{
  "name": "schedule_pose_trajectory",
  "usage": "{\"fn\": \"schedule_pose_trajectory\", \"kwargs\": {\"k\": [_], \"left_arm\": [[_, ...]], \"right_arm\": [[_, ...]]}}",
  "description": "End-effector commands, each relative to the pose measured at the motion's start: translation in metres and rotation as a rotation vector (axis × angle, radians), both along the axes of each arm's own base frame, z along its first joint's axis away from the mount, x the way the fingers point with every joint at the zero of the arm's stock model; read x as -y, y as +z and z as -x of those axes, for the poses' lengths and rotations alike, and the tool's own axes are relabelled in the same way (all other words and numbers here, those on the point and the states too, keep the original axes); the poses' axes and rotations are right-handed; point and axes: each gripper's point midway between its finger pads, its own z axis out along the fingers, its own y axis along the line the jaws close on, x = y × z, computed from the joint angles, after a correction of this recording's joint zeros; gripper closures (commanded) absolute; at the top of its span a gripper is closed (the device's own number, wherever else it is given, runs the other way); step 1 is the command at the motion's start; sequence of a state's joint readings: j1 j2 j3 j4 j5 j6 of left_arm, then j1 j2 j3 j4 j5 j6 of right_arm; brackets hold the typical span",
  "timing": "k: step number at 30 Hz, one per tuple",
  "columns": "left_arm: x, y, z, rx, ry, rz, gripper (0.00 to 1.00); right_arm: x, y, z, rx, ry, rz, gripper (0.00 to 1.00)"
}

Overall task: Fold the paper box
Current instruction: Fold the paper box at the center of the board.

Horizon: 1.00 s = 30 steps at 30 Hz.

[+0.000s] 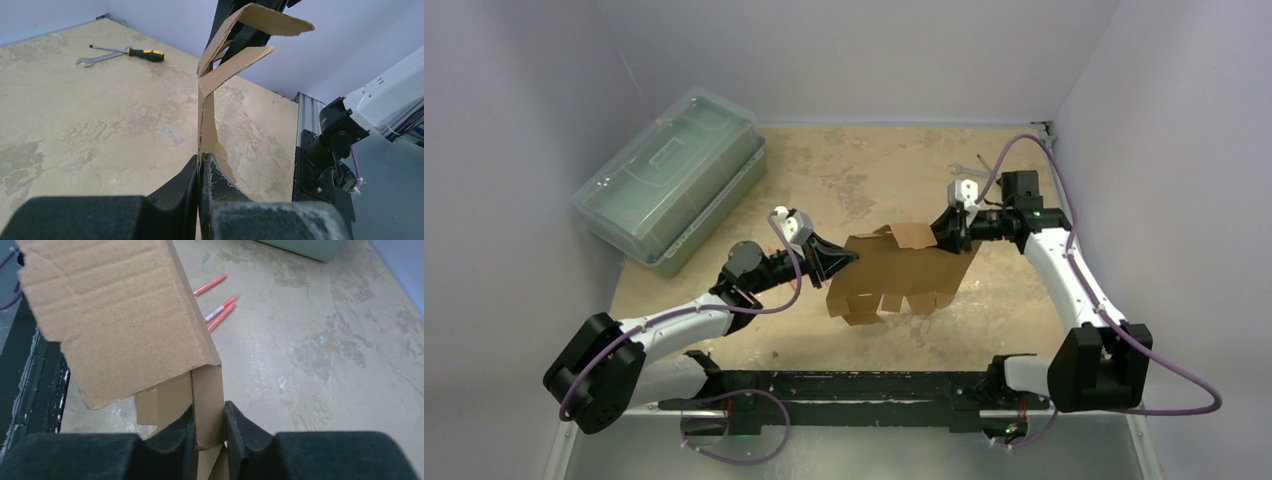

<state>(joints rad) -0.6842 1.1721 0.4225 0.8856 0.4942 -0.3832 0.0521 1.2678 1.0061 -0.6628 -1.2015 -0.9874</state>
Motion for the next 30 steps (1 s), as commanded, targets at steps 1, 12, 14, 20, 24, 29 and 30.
{"fn": "schedule_pose_trajectory", "kwargs": {"k": [1, 12, 14, 20, 24, 29, 30], "left_arm": [[0.003, 0.014, 0.005, 0.047, -0.03, 0.041, 1.0], [-0.003, 0.003, -0.013, 0.015, 0.067, -0.029, 1.0], [-0.003, 0.005, -0.015, 0.013, 0.073, -0.027, 0.97], [-0.011, 0.025, -0.023, -0.019, 0.123, 0.018, 0.44], [-0.021, 0.04, -0.033, -0.042, 0.132, 0.036, 0.26], [-0.026, 0.048, -0.039, -0.027, 0.1, 0.003, 0.24], [-0.026, 0.05, -0.04, -0.007, 0.093, -0.009, 0.24]], "right_arm": [[-0.006, 0.02, 0.009, 0.063, 0.063, -0.031, 0.78], [-0.005, 0.027, 0.021, 0.078, 0.089, -0.021, 1.0], [-0.003, 0.028, 0.02, 0.072, 0.078, -0.006, 1.0], [0.002, 0.031, 0.007, 0.028, -0.002, 0.03, 1.0], [0.004, 0.031, 0.0, 0.012, -0.04, 0.038, 1.0], [0.005, 0.033, -0.006, -0.018, -0.076, 0.033, 1.0], [0.005, 0.034, -0.006, -0.022, -0.078, 0.031, 1.0]]}}
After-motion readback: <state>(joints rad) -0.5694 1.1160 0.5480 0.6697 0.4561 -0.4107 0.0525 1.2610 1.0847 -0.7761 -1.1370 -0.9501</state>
